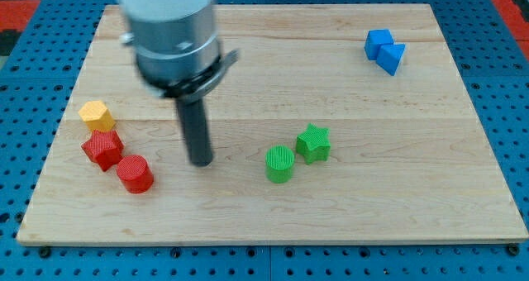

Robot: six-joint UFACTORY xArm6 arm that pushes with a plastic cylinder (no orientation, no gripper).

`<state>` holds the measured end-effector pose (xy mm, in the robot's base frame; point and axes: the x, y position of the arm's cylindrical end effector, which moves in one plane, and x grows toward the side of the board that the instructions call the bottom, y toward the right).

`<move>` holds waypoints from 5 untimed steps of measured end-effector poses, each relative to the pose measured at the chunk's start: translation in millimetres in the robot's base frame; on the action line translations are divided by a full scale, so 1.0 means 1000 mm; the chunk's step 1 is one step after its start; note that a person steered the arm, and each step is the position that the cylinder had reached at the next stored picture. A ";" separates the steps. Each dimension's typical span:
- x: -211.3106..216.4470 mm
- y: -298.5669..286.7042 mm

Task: Point your arm to red circle

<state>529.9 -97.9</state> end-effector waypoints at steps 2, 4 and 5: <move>0.005 0.134; 0.085 0.030; 0.089 0.005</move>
<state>618.6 -92.9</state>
